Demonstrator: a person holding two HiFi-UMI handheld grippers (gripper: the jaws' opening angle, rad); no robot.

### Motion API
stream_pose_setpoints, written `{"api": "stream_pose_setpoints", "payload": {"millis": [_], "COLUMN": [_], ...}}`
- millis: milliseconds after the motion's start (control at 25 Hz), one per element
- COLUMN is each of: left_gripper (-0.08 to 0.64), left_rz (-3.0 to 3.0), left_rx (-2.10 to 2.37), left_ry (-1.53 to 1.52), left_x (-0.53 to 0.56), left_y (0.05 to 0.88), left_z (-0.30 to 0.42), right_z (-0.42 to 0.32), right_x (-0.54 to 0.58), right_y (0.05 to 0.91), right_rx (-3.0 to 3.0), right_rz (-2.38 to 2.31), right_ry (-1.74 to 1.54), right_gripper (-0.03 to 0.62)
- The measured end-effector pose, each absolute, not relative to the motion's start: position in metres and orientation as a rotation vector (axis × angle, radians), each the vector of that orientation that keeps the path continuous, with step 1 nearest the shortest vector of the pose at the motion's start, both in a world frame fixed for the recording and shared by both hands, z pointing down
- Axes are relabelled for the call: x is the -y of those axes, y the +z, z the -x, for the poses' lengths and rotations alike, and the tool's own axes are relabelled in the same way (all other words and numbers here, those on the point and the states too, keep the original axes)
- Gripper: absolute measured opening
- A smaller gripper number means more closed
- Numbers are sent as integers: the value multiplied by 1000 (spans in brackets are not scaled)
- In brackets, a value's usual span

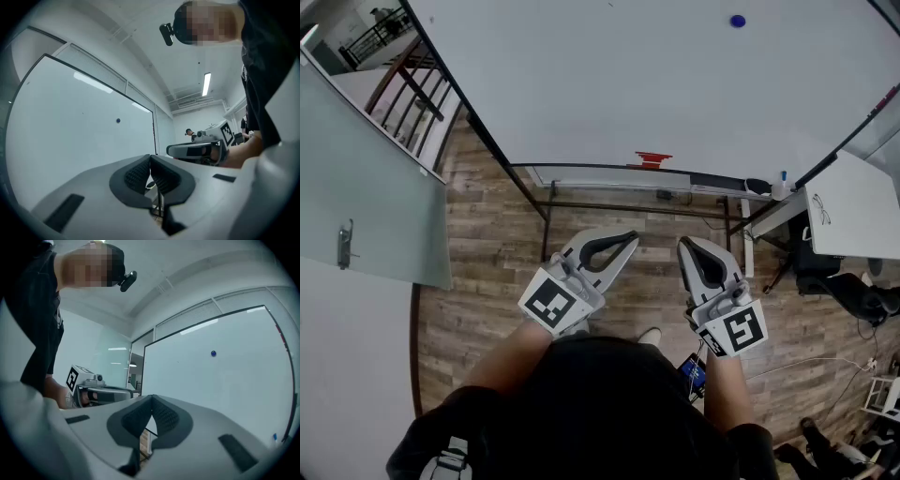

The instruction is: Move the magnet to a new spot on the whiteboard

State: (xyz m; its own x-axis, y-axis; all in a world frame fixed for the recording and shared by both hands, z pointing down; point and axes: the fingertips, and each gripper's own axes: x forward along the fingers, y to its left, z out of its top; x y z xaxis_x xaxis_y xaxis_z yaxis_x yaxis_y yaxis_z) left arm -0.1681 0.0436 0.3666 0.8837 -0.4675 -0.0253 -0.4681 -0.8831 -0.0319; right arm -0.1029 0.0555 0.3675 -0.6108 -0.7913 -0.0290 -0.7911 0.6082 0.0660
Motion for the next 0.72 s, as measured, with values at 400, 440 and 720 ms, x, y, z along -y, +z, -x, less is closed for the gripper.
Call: {"api": "stream_pose_setpoints", "payload": {"millis": [400, 440, 720], "left_gripper": [5, 5, 5], "left_rz": [3012, 3010, 3022], "left_rx": [-754, -754, -748], "left_ry": [-2, -6, -27], "left_x": [-50, -50, -51], "left_y": [371, 371, 374], "left_z": [168, 169, 166], "right_z": [96, 94, 83], "right_x": [-64, -64, -70], "right_y": [366, 366, 367], "right_rx": [2872, 2879, 2851], "right_rz": [-1371, -1368, -1405], "right_ry": [-41, -24, -41], "right_gripper": [-12, -12, -11]}}
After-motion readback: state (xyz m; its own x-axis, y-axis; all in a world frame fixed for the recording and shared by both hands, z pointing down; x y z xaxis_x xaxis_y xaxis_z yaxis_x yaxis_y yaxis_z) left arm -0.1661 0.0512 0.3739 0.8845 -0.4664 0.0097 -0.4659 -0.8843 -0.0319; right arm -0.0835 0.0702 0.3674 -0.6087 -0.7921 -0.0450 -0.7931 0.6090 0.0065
